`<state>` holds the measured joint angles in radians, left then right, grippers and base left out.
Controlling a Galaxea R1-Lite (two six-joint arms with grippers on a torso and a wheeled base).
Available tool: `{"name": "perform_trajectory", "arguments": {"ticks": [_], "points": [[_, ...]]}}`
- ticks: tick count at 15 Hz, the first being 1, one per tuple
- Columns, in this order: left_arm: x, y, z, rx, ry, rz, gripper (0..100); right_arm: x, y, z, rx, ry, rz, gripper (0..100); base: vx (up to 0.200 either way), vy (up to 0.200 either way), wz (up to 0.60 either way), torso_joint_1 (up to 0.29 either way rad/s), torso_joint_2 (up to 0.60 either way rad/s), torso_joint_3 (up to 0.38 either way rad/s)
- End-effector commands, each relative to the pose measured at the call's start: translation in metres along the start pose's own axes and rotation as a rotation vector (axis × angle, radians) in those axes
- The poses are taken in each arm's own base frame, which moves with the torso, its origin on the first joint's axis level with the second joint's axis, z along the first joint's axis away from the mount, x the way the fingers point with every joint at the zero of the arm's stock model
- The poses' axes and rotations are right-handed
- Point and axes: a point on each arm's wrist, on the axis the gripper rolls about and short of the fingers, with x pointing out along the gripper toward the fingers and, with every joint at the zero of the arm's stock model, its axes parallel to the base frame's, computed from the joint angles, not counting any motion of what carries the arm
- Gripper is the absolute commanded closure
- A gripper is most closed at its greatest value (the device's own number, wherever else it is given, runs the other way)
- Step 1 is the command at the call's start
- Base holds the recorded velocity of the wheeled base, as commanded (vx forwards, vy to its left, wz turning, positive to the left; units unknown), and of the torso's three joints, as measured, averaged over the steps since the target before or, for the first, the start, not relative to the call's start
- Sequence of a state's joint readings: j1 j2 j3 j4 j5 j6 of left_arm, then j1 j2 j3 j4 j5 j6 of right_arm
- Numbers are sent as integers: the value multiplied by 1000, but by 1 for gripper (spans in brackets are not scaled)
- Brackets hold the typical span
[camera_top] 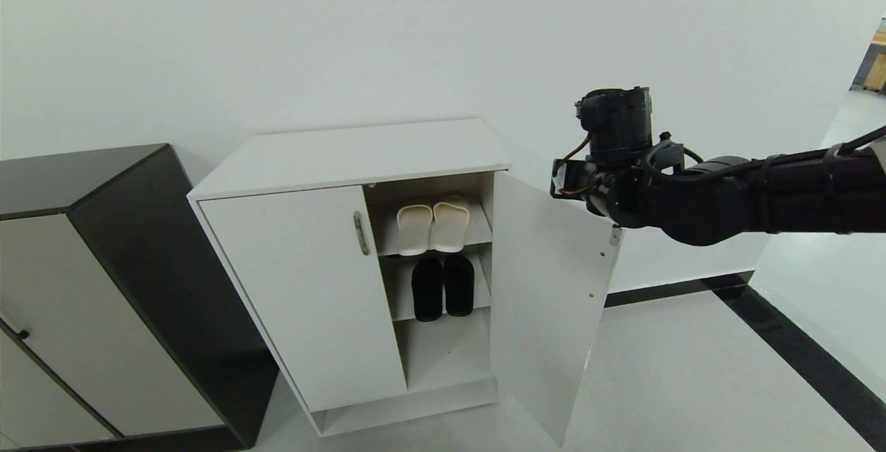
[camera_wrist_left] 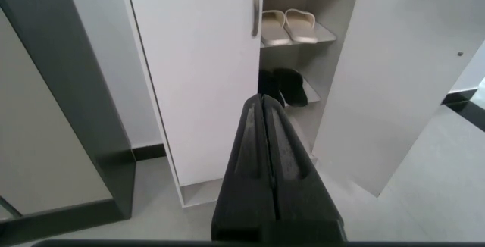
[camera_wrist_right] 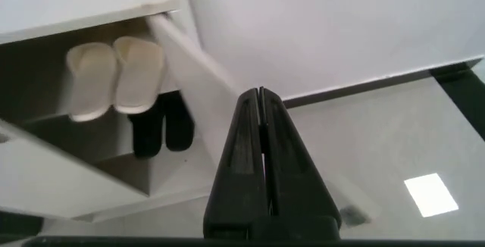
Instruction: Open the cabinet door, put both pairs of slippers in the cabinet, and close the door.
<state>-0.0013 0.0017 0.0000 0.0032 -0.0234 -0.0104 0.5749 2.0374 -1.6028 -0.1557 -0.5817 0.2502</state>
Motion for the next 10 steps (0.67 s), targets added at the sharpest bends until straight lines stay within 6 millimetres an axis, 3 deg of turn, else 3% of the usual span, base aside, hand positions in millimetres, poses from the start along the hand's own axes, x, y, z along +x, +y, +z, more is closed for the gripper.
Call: {"name": "perform_trajectory", "arguments": {"ticks": [1, 6, 10], "points": [[0, 0, 0, 0, 0, -1, 100, 16, -2, -14, -17, 33, -24, 100, 0, 0, 0, 0, 0, 0], [0, 0, 0, -2, 0, 0, 100, 34, -12, -28, -37, 74, -68, 100, 0, 0, 0, 0, 0, 0], [0, 0, 0, -2, 0, 0, 100, 36, -14, -33, -45, 88, -76, 100, 0, 0, 0, 0, 0, 0]]}}
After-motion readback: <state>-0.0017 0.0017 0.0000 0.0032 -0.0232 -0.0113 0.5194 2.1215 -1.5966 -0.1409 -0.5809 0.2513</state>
